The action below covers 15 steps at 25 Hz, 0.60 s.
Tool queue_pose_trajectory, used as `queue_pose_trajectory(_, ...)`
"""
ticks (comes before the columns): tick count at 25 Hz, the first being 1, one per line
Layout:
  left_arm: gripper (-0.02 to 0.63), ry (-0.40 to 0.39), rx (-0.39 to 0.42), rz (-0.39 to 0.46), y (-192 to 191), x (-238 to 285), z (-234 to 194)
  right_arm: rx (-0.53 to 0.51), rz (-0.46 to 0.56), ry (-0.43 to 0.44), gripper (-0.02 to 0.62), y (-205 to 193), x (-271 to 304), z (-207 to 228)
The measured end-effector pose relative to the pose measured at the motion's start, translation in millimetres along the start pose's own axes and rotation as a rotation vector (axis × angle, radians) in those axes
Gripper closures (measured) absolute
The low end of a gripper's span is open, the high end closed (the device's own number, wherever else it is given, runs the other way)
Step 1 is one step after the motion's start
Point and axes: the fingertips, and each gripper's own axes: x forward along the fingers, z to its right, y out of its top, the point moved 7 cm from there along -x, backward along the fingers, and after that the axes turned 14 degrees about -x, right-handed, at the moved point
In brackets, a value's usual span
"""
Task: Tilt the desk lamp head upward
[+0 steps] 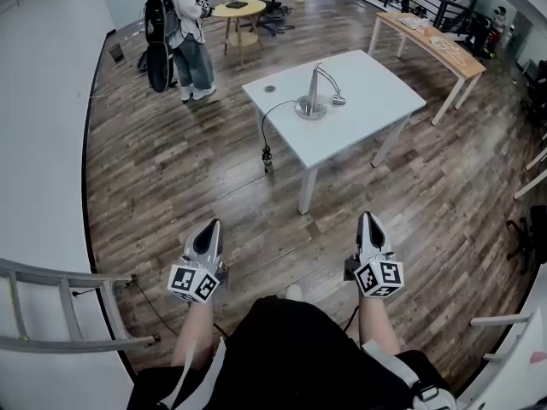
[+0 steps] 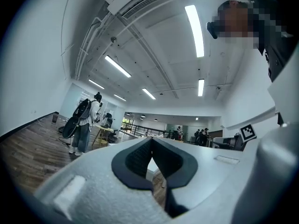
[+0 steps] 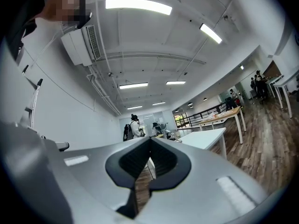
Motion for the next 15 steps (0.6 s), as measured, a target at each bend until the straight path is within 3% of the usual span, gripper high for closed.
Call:
queue_pose_trajectory(7, 0.606, -0.025, 0.029, 0.015, -6.3, 67.6, 14.5, -0.024, -0.005, -0.004, 0.591, 0.3, 26.4, 51.2)
queue_pose_trajectory(15, 0.606, -0.048, 0.002, -0.026, -20.0, 104.8, 5.5, -0.024, -0.017, -0.020, 0.591, -6.9, 49.9, 62.2)
